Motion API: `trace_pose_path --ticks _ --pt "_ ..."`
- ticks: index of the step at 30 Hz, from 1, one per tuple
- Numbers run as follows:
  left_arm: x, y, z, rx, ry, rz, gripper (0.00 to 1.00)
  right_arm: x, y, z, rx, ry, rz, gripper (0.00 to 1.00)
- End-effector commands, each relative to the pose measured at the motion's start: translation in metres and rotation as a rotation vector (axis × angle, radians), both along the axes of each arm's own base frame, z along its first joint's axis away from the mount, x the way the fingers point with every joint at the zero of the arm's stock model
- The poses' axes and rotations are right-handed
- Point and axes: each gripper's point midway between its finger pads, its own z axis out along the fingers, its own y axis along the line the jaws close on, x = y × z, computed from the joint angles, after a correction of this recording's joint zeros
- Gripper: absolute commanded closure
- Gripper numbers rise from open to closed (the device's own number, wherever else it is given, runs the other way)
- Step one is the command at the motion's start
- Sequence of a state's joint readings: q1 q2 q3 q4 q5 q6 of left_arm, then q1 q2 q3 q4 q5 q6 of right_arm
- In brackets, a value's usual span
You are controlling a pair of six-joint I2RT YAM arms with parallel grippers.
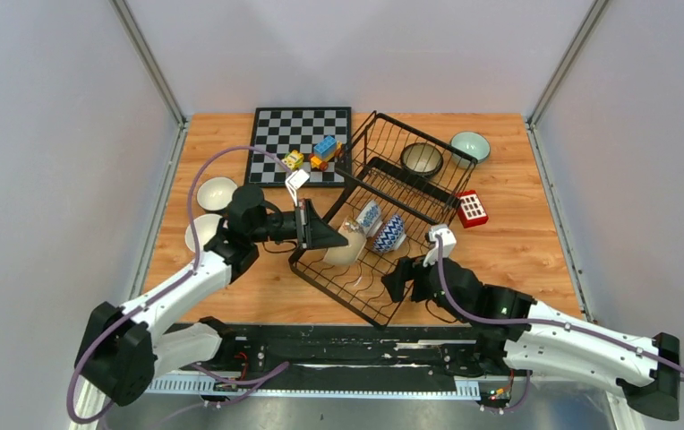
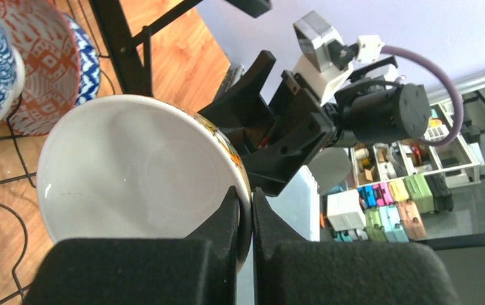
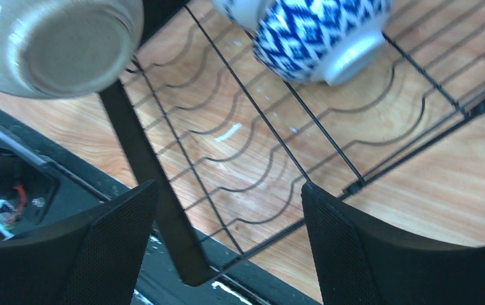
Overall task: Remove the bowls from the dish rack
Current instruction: Pick up the bowl from the dish rack, then place the bowl with the bowl.
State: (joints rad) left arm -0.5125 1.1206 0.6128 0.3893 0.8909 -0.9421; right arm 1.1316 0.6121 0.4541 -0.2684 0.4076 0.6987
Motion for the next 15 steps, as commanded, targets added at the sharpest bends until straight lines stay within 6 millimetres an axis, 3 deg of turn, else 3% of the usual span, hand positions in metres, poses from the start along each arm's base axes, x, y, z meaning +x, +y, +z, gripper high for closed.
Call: trace_pose_path --ticks 1,10,15 --pt "-0.015 0.008 0.039 0.005 -0.148 -0.020 1.00 0.004 0.016 0.059 0.041 -0.120 0.096 0.13" --pt "-0.027 0.043 0.063 0.259 -0.453 0.079 1.00 0.006 0.027 0.139 -0.011 -0.264 0.217 0.14" --pt "-0.033 0.065 0.055 0.384 -0.636 0.123 1.00 0.006 0.038 0.170 -0.071 -0.274 0.284 0.15"
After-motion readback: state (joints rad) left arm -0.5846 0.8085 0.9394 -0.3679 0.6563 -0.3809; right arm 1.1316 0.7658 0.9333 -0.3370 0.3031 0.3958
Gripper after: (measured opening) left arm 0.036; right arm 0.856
